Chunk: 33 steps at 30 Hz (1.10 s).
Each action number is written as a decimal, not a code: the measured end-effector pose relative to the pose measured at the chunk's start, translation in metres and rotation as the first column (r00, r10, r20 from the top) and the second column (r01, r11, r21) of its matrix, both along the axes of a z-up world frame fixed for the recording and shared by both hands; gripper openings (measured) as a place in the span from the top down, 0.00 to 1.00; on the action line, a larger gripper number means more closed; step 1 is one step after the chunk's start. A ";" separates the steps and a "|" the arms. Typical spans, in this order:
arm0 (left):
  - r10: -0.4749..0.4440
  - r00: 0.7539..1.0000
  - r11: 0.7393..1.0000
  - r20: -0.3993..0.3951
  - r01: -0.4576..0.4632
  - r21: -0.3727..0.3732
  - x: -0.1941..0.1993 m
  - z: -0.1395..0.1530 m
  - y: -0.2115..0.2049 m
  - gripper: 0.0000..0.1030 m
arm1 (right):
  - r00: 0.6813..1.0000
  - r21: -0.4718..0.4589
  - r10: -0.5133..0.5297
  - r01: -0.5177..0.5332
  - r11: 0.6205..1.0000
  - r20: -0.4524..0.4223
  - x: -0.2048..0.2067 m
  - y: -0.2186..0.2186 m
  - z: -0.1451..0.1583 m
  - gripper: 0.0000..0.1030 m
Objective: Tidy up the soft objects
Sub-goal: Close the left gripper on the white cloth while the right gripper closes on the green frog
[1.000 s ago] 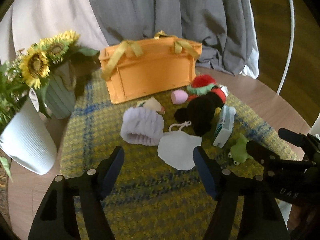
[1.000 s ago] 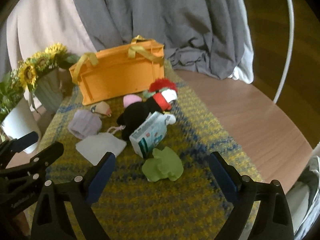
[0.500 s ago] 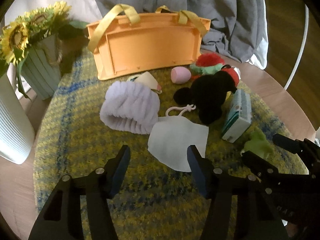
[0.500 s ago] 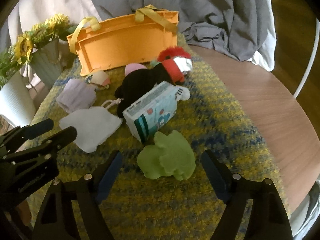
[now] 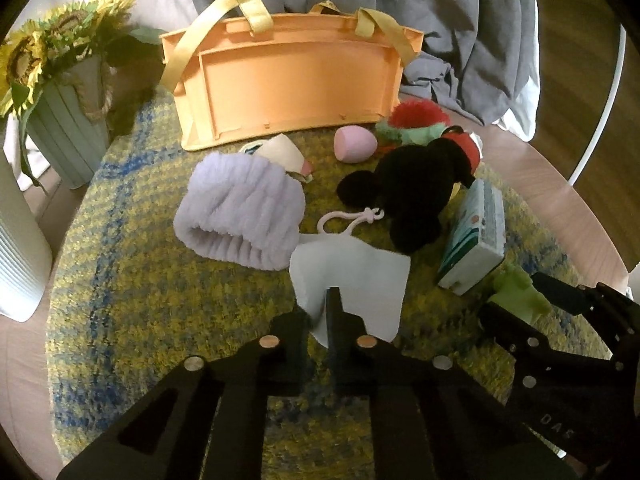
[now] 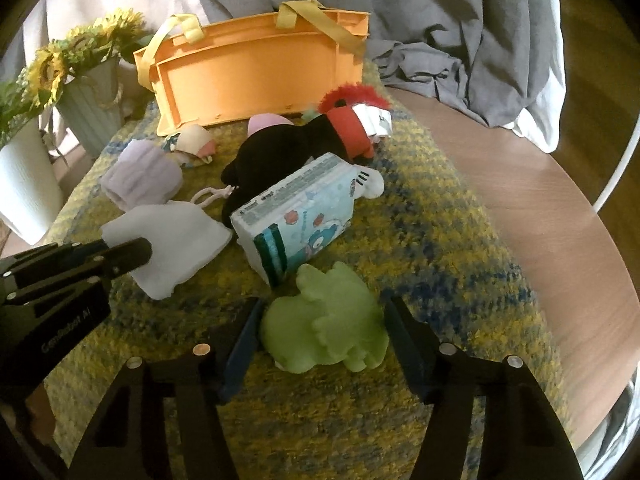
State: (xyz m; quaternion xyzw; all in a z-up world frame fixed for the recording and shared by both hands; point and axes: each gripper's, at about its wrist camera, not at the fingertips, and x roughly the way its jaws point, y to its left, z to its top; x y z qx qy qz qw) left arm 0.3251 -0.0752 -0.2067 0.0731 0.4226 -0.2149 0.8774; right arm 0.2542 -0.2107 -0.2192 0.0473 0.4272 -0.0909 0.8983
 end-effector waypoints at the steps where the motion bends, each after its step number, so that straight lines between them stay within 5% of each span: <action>1: 0.001 1.000 1.000 0.006 -0.001 0.000 -0.001 0.002 -0.001 0.93 | 1.000 0.001 0.004 -0.004 1.000 0.002 0.000 0.000 0.001 0.40; 8: 0.011 0.999 1.000 0.039 -0.011 0.004 -0.007 0.014 -0.005 0.94 | 0.998 0.008 0.047 -0.047 0.999 0.036 -0.002 -0.003 0.009 0.53; 16: 0.031 0.997 0.999 0.067 -0.032 0.013 -0.018 0.022 -0.010 0.94 | 0.996 0.044 0.080 -0.082 0.996 0.047 -0.003 -0.010 0.011 0.55; 33: 0.087 0.994 0.996 0.061 -0.089 0.030 -0.027 0.019 -0.017 0.94 | 0.988 0.022 0.151 -0.152 0.988 0.031 -0.004 -0.014 -0.004 0.41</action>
